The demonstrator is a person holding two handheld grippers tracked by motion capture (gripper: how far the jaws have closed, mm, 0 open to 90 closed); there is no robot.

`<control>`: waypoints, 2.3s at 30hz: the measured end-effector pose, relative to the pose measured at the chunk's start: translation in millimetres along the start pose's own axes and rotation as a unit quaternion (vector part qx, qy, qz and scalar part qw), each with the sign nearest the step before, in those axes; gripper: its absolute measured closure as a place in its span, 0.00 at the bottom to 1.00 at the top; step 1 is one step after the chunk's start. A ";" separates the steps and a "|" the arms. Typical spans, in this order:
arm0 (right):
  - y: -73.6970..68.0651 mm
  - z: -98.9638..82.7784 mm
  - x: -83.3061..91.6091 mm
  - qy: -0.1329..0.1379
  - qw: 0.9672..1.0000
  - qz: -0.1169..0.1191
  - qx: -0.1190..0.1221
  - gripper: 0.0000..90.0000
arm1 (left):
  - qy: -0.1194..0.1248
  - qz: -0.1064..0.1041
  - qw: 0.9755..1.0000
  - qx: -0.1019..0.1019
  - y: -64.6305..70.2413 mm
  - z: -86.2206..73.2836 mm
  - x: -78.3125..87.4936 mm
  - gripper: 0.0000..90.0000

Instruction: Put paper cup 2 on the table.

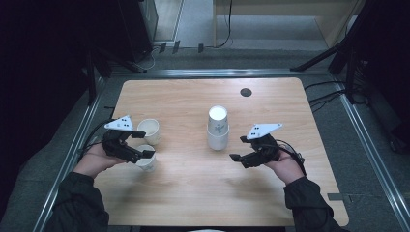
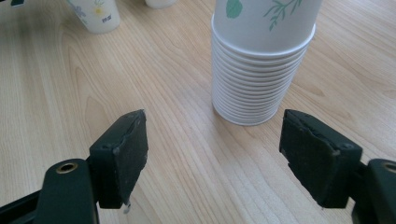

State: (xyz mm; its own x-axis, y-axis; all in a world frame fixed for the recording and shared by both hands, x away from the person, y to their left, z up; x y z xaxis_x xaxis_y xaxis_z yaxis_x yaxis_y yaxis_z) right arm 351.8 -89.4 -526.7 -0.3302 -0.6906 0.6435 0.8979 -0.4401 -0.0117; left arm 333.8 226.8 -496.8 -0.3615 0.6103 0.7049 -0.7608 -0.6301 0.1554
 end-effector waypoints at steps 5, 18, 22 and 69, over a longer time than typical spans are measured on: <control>-0.3 0.4 0.5 0.002 1.000 0.001 -0.001 0.26 | 0.009 0.000 1.000 0.004 9.6 11.4 -1.7 0.16; -2.7 0.9 0.2 0.002 1.000 0.003 0.002 0.26 | 0.026 -0.003 1.000 0.005 32.2 31.1 -19.1 0.16; -3.6 0.1 0.6 0.001 1.000 0.002 0.002 0.26 | 0.021 0.005 1.000 0.003 38.1 34.9 -27.0 0.16; -16.9 -14.9 8.3 -0.012 1.000 0.000 0.007 0.26 | 0.057 0.023 0.998 0.005 104.6 56.6 -114.5 0.16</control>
State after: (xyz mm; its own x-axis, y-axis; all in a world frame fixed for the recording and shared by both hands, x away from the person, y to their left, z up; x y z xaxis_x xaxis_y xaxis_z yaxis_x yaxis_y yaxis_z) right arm 329.5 -96.3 -532.5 -0.3234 -0.6762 0.6620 0.9018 -0.4321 -0.0007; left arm 326.1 63.9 -522.1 -0.4543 0.6310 0.6289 -0.7371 -0.6627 0.1324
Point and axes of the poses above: each handheld gripper's, and its own axes: x roughly backward along the jaws, z roughly out of its top, y roughly to its right, the point moved 9 cm from there along -x, roughly forward along the jaws, and after that the axes turned 4 degrees about x, right-handed, at the moved point
